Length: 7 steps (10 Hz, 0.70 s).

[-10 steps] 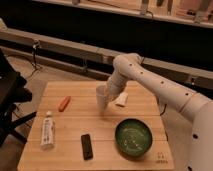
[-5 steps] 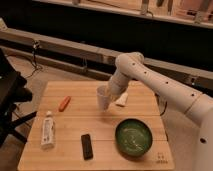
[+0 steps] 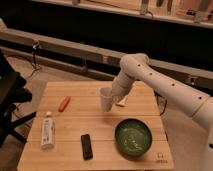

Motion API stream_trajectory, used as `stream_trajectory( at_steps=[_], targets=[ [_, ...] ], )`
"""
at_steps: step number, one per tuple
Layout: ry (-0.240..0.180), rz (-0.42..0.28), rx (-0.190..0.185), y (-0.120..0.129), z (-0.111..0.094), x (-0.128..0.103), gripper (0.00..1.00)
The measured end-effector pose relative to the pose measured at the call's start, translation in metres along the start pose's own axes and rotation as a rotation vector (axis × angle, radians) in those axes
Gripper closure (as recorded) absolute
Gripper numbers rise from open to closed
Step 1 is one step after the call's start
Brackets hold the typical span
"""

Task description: Place the ceramic cup in the ceramic bowl

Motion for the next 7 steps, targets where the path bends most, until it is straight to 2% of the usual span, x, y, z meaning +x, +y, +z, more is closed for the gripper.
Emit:
stream_trajectory(
  at_steps=[7],
  targets=[
    [-0.022,0.035,0.005,0.018,-0.009,0.005,1.00]
  ],
)
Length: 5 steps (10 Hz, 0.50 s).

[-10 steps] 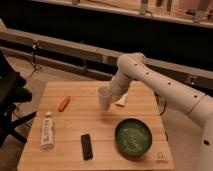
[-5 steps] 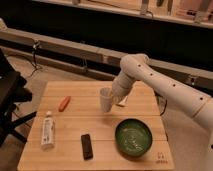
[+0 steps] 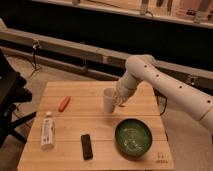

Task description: Place the ceramic cup in the ceramic bowl

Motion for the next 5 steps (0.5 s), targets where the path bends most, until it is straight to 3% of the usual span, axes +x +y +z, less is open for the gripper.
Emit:
stream_trajectory(
  at_steps=[5],
  targets=[
    [-0.012,0.032,0.006,0.016,-0.008,0.010,1.00]
  ],
)
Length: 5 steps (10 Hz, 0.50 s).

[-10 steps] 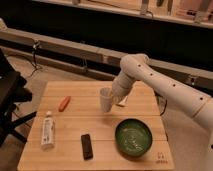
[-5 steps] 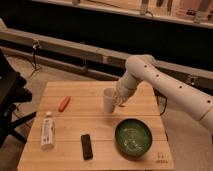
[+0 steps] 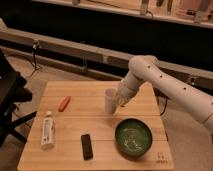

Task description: Place the ceramic cup in the ceramic bowl

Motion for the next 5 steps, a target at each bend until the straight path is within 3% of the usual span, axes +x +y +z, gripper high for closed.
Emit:
stream_trajectory(
  at_steps=[5],
  targets=[
    [-0.011,0.021,0.008,0.0093,-0.0052,0.0069,1.00]
  ],
)
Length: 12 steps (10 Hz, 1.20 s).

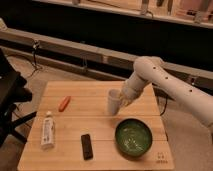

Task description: Place the ceramic cup in the ceramic bowl

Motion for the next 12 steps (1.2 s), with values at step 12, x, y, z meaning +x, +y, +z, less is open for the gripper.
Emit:
stream_trajectory(
  at_steps=[12],
  targets=[
    [-0.018,0.069,0.016,0.028,-0.004,0.015,1.00]
  ],
)
